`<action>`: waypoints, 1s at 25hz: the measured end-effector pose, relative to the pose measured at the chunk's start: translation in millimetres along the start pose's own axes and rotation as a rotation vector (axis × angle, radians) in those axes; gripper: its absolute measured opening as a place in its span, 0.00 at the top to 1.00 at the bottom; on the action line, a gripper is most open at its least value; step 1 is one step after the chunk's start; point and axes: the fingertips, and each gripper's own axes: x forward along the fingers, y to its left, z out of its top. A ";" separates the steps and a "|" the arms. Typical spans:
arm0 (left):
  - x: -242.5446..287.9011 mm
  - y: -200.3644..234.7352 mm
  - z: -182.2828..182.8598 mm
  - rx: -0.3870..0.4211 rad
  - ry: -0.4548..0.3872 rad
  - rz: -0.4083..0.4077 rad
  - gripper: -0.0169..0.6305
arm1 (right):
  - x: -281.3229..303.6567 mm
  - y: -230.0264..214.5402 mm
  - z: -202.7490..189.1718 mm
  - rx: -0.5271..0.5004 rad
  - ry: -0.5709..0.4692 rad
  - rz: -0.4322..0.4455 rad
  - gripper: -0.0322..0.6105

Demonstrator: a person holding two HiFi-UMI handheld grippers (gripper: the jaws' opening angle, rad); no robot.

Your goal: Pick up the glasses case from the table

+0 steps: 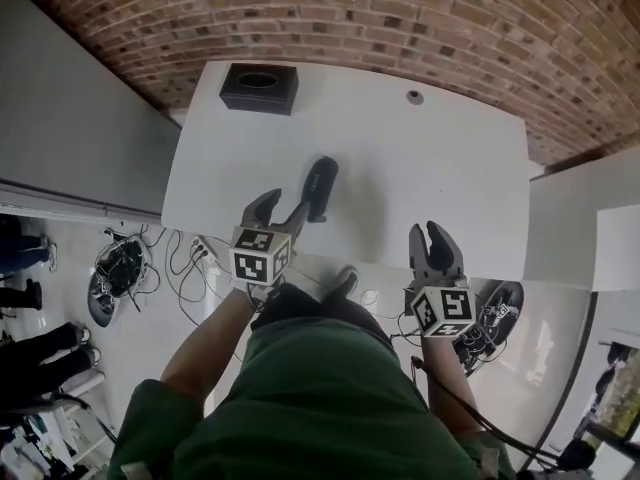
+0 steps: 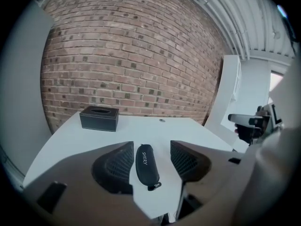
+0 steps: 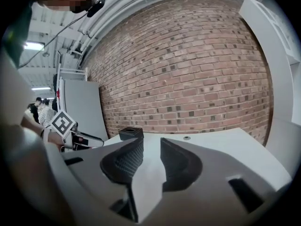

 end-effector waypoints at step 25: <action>150.0 27.3 -99.2 -0.218 0.476 -0.193 0.47 | 33.0 -25.2 -7.9 0.100 0.035 -0.127 0.78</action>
